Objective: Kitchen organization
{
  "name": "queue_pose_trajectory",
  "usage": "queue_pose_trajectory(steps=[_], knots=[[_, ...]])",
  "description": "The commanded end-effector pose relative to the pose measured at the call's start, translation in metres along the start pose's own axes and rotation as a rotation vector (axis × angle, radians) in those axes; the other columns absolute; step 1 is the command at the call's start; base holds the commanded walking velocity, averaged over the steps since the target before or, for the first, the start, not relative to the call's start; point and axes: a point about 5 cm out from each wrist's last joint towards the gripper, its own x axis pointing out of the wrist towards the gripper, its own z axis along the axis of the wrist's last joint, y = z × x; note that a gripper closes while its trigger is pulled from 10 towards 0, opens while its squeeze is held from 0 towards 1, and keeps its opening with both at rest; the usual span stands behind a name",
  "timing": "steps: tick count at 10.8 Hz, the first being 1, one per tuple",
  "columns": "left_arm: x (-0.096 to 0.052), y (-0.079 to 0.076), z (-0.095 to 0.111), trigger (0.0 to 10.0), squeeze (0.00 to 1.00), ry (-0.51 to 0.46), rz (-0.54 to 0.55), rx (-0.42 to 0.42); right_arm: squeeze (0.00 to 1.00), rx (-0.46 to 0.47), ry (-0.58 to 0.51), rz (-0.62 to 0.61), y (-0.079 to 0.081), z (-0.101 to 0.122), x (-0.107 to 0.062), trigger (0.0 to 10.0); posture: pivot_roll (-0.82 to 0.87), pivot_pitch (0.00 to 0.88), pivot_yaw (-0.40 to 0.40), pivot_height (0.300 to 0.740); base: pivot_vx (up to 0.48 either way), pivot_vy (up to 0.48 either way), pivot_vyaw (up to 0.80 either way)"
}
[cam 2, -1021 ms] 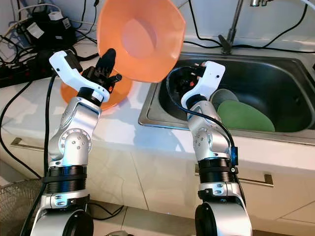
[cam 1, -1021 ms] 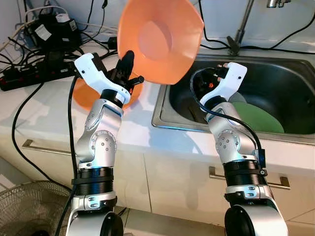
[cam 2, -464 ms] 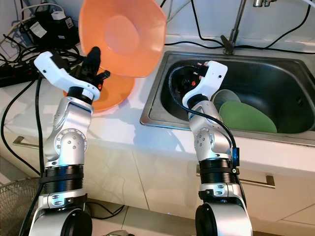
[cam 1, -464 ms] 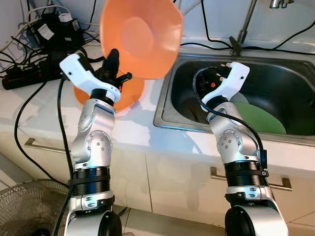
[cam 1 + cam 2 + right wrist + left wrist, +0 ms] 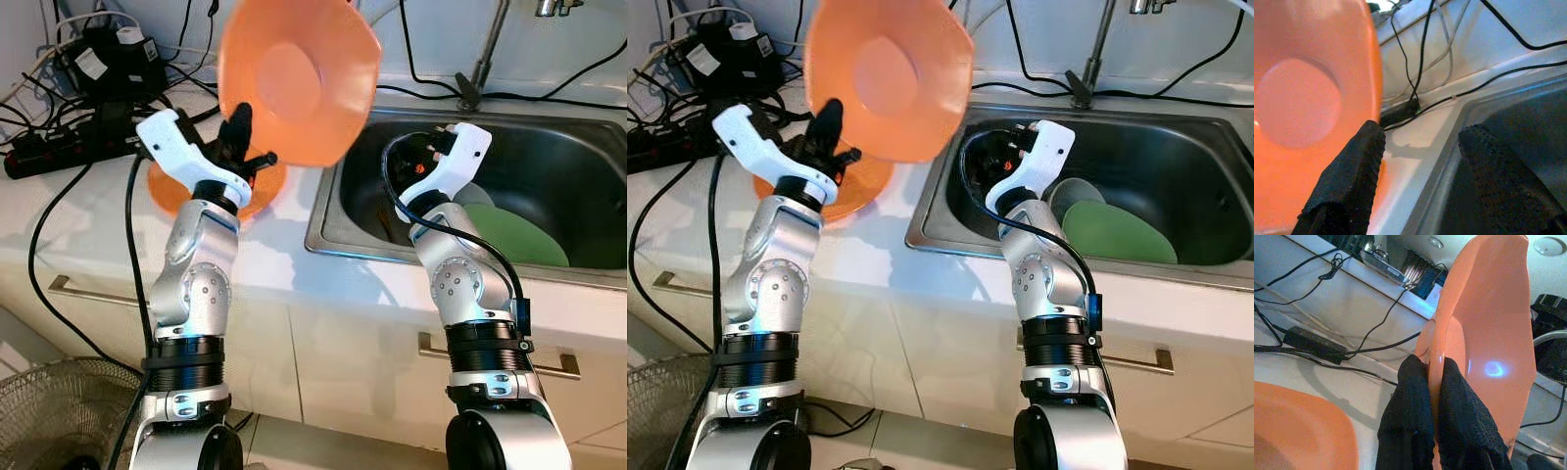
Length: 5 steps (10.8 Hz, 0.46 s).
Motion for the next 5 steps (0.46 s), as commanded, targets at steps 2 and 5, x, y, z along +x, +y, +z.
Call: queue_pose_trajectory(steps=[2, 5], knots=[[0.0012, -0.0072, -0.0001, 10.0, 0.0, 0.002, -0.047, 0.019, 0.0, 0.018, -0.003, 0.025, 0.0048, 0.0025, -0.0009, 10.0, 0.07, 0.0, 0.082, 0.74, 0.0, 0.0, 0.0], [-0.0014, -0.0143, -0.005, 10.0, 0.0, 0.031, -0.102, 0.004, 0.0, 0.024, 0.003, 0.029, 0.0047, 0.0024, -0.0013, 10.0, 0.08, 0.0, 0.077, 0.74, 0.0, 0.0, 0.0]])
